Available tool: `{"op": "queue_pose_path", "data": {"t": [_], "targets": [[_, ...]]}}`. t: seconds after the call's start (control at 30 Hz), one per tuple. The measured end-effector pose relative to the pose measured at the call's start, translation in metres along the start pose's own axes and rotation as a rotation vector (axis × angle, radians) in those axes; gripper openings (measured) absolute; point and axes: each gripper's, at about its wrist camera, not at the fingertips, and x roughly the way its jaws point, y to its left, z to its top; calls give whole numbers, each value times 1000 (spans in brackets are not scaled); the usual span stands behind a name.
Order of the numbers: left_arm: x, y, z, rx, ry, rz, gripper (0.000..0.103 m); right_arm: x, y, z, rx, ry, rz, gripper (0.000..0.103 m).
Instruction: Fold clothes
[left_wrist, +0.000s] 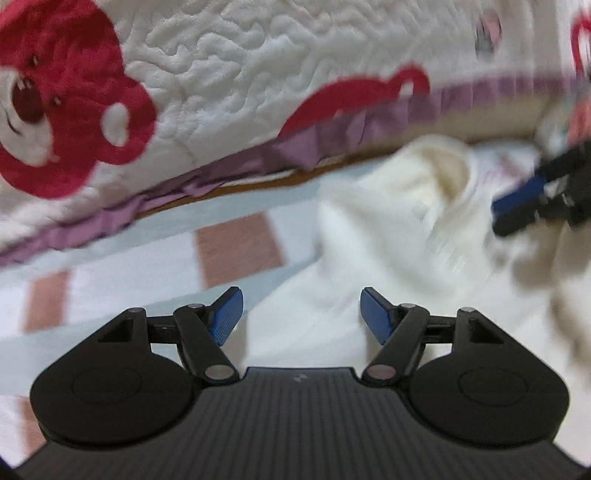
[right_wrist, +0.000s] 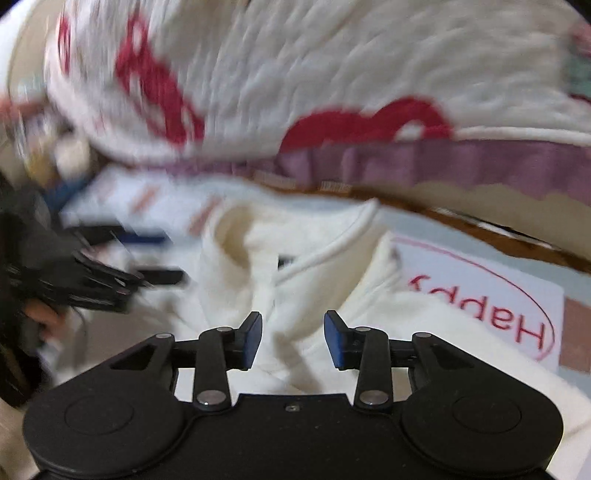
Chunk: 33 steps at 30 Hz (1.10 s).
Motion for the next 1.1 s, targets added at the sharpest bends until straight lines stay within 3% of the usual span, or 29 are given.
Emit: {"op": "queue_pose_path", "data": {"t": [0.2,0.3,0.37,0.5,0.57,0.7,0.73,0.77,0.83,0.9,1.0,1.1], "targets": [[-20,43,-40,-158,10,63,70,31,12,5,-73,-1,-137,42],[-38,56,-60,-235,-41,117,71,9,23,9,-53,-108,-229,42],[-46,66,-72,-287,-48,170,70,1,34,16,-73,-154,-170,42],[-63,87,-103,-502,-103,107,70,-8,55,32,-104,-206,-29,46],[-73,87,-120,-570,-138,70,70,5,56,43,-66,-154,41,62],[-85,75,-145,-588,-202,48,70,47,54,60,25,-6,105,67],[-86,75,-149,-586,-212,42,71,51,55,60,28,-11,104,67],[-86,75,-150,-583,-216,38,71,53,56,60,23,-35,101,56],[-87,76,-151,-575,-220,36,71,56,59,60,14,-83,96,10],[-88,77,-151,-573,-224,42,71,59,61,59,5,-132,91,9],[-88,77,-152,-580,-229,48,71,56,43,54,87,-211,25,7],[-91,72,-148,-568,-234,66,71,51,40,50,90,-196,-33,9]]}}
